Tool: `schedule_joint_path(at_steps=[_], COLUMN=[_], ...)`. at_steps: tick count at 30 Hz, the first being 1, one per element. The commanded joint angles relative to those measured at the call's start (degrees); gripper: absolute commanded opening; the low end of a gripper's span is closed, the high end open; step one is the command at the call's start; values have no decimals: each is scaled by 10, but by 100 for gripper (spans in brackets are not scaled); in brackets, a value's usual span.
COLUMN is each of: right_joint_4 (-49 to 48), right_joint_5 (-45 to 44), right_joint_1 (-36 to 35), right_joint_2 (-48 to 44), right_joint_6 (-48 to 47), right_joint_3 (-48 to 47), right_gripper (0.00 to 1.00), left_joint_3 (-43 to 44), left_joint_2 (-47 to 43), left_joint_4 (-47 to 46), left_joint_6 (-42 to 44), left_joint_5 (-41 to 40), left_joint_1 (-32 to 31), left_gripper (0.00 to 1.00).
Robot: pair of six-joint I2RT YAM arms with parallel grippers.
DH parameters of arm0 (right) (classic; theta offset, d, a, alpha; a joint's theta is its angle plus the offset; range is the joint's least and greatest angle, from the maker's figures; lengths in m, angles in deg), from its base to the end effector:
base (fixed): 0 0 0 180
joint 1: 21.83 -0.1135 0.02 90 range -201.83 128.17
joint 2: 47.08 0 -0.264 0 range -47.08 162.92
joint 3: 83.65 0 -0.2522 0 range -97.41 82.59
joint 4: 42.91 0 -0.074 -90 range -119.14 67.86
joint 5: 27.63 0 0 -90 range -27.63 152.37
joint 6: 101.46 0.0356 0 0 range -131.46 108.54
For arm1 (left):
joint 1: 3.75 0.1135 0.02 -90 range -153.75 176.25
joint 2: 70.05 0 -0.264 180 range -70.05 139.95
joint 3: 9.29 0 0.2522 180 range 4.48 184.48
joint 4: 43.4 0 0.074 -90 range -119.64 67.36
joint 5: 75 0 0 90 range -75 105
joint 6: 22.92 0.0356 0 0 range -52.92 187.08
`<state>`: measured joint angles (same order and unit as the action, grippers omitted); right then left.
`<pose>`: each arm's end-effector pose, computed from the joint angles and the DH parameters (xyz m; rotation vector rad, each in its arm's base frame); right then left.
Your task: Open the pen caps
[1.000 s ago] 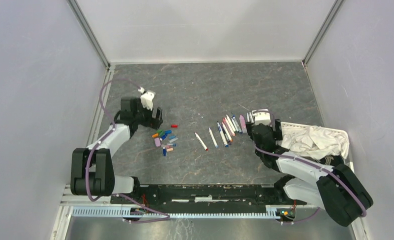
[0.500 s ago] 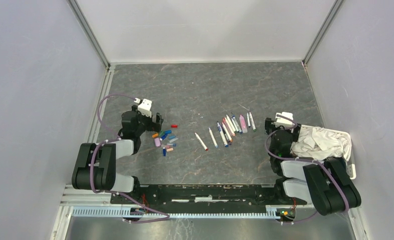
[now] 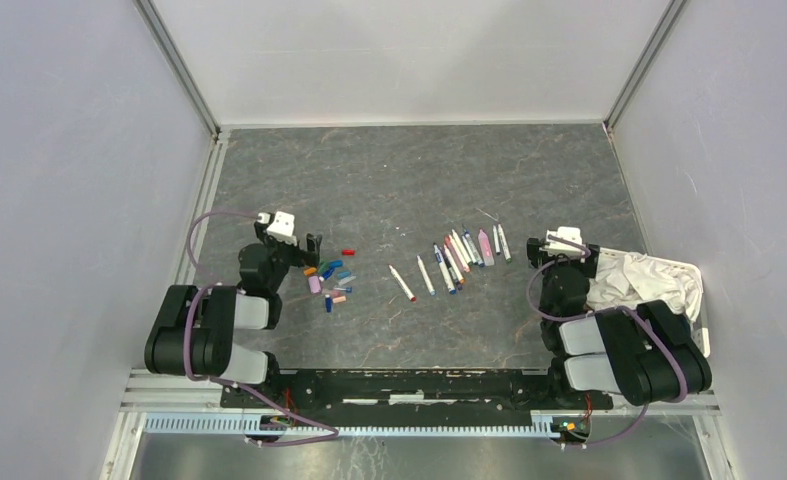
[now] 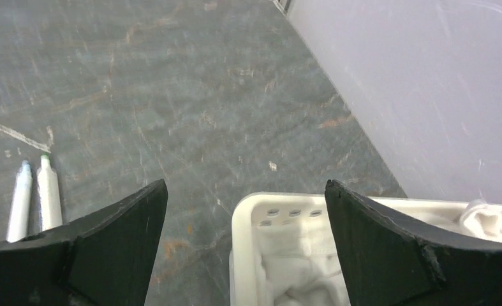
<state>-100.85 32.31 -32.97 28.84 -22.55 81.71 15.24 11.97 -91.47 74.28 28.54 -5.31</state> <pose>0.1816 0.0176 0.1423 0.0886 1.6357 -0.4257 0.2257 -0.0145 0.1445 0.3046 1.7054 -0.1325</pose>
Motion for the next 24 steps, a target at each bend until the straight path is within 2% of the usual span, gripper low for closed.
schedule_joint_path(at_steps=[1, 2, 4, 5, 8, 24], right_joint_4=[-329, -336, -171, -119, -97, -107], right_joint_5=[41, 38, 35, 57, 82, 80], right_joint_1=[2, -6, -5, 9, 33, 33], right_joint_2=[63, 64, 19, 19, 21, 23], right_joint_6=[-34, -43, -26, -16, 1, -1], right_joint_3=[149, 151, 103, 76, 66, 69], right_gripper=[98, 98, 98, 98, 98, 98], left_joint_3=[-45, -47, -19, -13, 18, 15], left_joint_2=[65, 64, 37, 49, 52, 54], left_joint_4=[-209, -217, -120, -118, -67, -81], left_joint_6=[-33, -33, -25, -33, -48, -52], left_joint_5=[-39, -38, -40, -48, -53, -52], left_joint_1=[4, 4, 4, 6, 15, 15], left_gripper=[100, 100, 100, 100, 100, 100])
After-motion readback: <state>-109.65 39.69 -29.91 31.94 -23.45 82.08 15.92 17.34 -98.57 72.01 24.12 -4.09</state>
